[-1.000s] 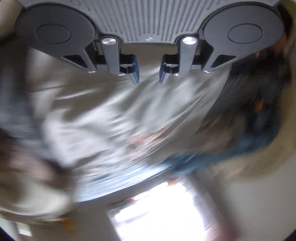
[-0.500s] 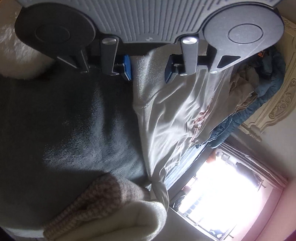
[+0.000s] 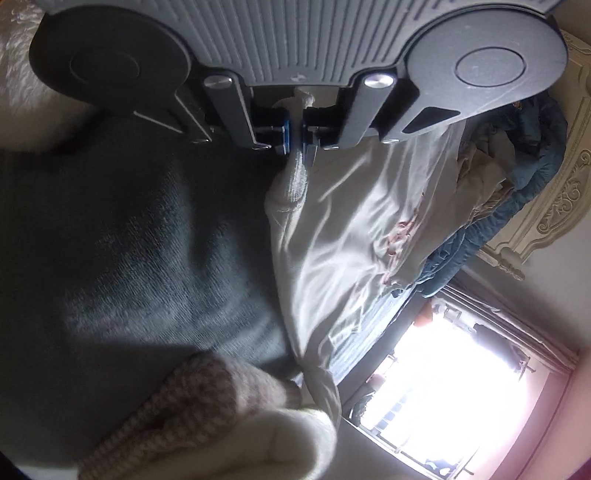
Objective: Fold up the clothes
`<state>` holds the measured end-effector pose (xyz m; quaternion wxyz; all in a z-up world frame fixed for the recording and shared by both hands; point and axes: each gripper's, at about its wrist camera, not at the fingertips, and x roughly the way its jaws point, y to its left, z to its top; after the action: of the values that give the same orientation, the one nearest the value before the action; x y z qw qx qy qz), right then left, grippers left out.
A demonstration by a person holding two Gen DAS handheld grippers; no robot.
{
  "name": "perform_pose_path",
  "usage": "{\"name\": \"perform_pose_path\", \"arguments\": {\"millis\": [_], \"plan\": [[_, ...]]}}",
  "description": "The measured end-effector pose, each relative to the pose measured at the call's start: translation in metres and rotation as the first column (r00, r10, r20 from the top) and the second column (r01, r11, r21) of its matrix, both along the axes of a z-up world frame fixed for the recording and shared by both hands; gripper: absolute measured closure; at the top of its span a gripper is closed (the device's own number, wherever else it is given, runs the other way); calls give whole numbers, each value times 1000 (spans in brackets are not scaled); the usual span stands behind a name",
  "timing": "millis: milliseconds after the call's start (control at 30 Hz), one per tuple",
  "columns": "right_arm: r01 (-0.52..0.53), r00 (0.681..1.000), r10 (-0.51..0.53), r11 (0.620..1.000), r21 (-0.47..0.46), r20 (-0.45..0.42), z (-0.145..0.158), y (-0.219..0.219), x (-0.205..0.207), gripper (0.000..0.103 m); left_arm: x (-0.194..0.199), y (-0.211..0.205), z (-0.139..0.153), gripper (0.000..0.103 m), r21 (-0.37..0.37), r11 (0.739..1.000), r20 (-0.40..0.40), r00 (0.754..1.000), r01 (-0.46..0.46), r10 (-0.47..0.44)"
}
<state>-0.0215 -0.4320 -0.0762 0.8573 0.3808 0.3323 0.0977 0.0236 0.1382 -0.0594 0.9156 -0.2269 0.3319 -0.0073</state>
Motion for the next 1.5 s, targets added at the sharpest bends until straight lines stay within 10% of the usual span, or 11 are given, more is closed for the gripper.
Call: {"name": "perform_pose_path", "arguments": {"millis": [167, 267, 467, 600, 733, 867, 1033, 1133, 1233, 1333, 1500], "plan": [[-12, 996, 16, 999, -43, 92, 49, -1, -19, 96, -24, 20, 23, 102, -91, 996, 26, 999, -18, 20], [-28, 997, 24, 998, -55, -79, 17, 0, -7, 96, -22, 26, 5, 102, -93, 995, -55, 998, -35, 30], [-19, 1000, 19, 998, -63, -10, 39, -6, -19, 97, -35, 25, 25, 102, -45, 999, 13, 1000, 4, -4], [-10, 998, 2, 988, -154, -57, 28, -8, -22, 95, -19, 24, -15, 101, -49, 997, -91, 994, 56, -60], [-2, 992, -30, 966, -260, -119, 11, -10, -24, 77, -33, 33, -17, 79, -52, 997, -78, 995, 65, -68], [86, 996, -78, 900, -426, 36, 53, -12, -48, 77, -42, 37, 6, 77, 33, 999, 4, 999, 41, -41], [-20, 951, 165, 878, -478, 263, 78, 59, 1, 77, 2, 2, 25, 72, 40, 986, 142, 975, 164, -168], [-98, 931, 268, 838, -538, 248, 55, 113, 56, 79, 45, -27, 13, 71, 4, 975, 111, 969, 222, -221], [-111, 957, 246, 802, -587, 154, 19, 116, 84, 82, 60, -23, -6, 72, 59, 981, 56, 981, 182, -186], [-46, 982, 133, 852, -521, 131, 2, 53, 66, 102, 44, 18, -17, 74, -31, 989, 74, 988, 141, -139], [127, 988, -59, 843, -523, 145, 35, -2, 45, 95, 34, 32, 13, 61, 25, 990, 198, 970, 139, -141]]}}
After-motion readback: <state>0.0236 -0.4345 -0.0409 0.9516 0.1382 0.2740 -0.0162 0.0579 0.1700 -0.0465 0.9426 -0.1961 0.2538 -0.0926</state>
